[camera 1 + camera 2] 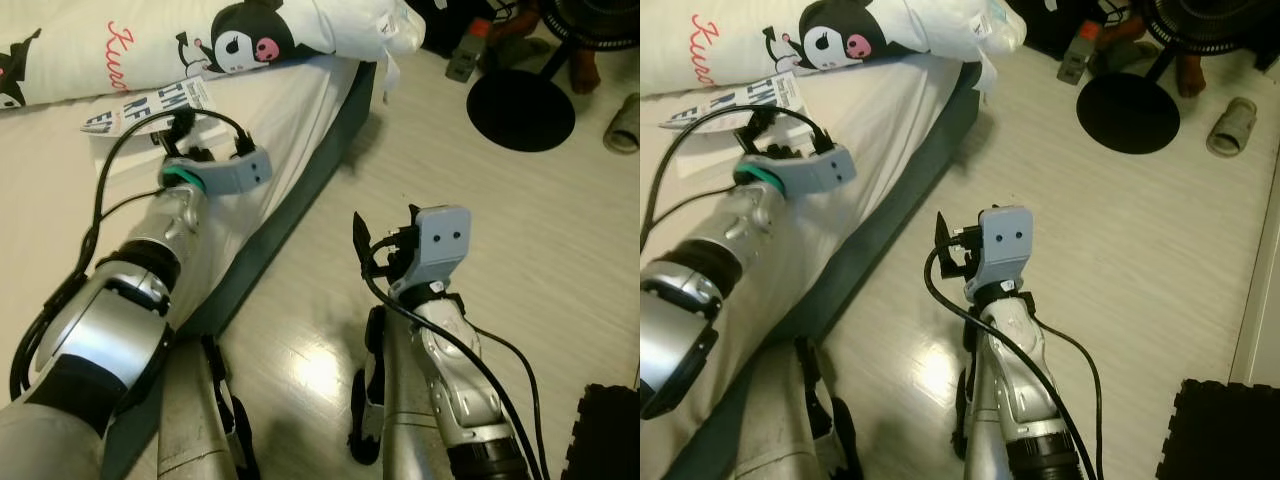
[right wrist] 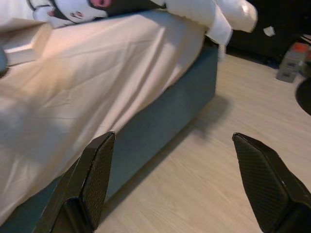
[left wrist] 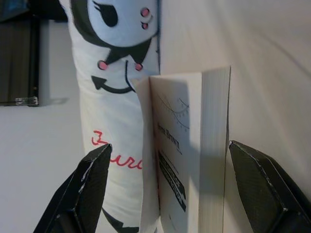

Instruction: Clean up the room

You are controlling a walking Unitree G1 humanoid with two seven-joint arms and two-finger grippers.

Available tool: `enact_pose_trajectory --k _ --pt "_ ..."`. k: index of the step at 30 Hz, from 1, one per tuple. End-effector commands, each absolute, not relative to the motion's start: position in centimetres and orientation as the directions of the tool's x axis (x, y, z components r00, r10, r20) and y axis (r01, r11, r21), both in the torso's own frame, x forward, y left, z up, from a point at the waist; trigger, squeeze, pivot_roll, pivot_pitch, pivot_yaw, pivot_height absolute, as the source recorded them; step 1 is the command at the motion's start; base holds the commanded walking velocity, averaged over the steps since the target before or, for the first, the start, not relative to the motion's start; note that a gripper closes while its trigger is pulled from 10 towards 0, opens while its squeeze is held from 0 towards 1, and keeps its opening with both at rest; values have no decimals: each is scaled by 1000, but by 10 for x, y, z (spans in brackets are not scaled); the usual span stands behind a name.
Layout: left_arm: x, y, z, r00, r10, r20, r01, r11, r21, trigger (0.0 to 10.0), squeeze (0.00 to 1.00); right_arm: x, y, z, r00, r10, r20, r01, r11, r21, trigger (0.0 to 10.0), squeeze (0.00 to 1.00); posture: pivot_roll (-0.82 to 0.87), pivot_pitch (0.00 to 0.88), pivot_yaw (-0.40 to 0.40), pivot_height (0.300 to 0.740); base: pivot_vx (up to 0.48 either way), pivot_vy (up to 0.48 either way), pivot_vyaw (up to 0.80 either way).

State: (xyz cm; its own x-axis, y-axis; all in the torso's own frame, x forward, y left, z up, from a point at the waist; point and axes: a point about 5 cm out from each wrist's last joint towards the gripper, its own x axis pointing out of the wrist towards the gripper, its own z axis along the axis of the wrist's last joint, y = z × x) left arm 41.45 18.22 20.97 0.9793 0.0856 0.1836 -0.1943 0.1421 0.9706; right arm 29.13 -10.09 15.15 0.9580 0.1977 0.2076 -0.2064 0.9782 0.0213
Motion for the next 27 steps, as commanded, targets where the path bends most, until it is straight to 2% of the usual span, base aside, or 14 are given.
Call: enact_pose_trajectory --k 1,7,8,11,13,15,18,19,20,23,24,27 --pt "411 198 198 983 144 116 -135 132 982 10000 0 287 -103 146 965 185 183 -194 981 27 10000 0 -157 356 81 545 0 0 0" --pt "408 221 200 972 210 102 -131 129 983 10000 0 286 -106 147 968 170 183 -178 984 27 10000 0 -162 357 86 545 0 0 0" --pt "406 231 200 964 246 100 -137 143 980 10000 0 285 -107 147 969 166 182 -174 984 27 10000 0 -164 360 84 545 0 0 0" --pt "404 238 200 956 277 97 -146 161 976 10000 0 285 -107 147 969 165 182 -172 985 27 10000 0 -164 360 83 545 0 0 0" --pt "401 246 199 942 318 106 -174 193 966 10000 0 285 -108 147 970 165 181 -172 985 27 10000 0 -163 366 75 545 0 0 0" --pt "398 254 197 919 375 123 -235 271 933 10000 0 285 -107 147 969 171 177 -178 984 27 10000 0 -157 371 67 545 0 0 0" --pt "397 255 196 914 384 129 -255 297 920 10000 0 285 -106 146 969 176 174 -183 983 27 10000 0 -156 372 63 545 0 0 0" --pt "397 254 195 913 385 134 -267 314 911 9333 0 285 -105 146 968 180 172 -187 982 27 10000 0 -156 374 62 545 0 0 0" --pt "397 251 194 915 378 142 -273 320 907 6471 0 285 -104 146 968 183 172 -190 981 28 10000 0 -157 375 60 545 0 0 0" --pt "397 251 194 915 378 142 -273 320 907 6471 0 285 -104 146 968 183 172 -190 981 28 10000 0 -157 375 60 545 0 0 0" --pt "398 249 194 917 370 149 -277 323 905 0 0 285 -103 147 968 184 171 -192 981 28 10000 0 -157 375 60 545 0 0 0" --pt "399 242 193 924 345 164 -283 331 900 0 0 285 -103 147 968 184 171 -192 981 28 10000 0 -162 379 59 545 0 0 0"
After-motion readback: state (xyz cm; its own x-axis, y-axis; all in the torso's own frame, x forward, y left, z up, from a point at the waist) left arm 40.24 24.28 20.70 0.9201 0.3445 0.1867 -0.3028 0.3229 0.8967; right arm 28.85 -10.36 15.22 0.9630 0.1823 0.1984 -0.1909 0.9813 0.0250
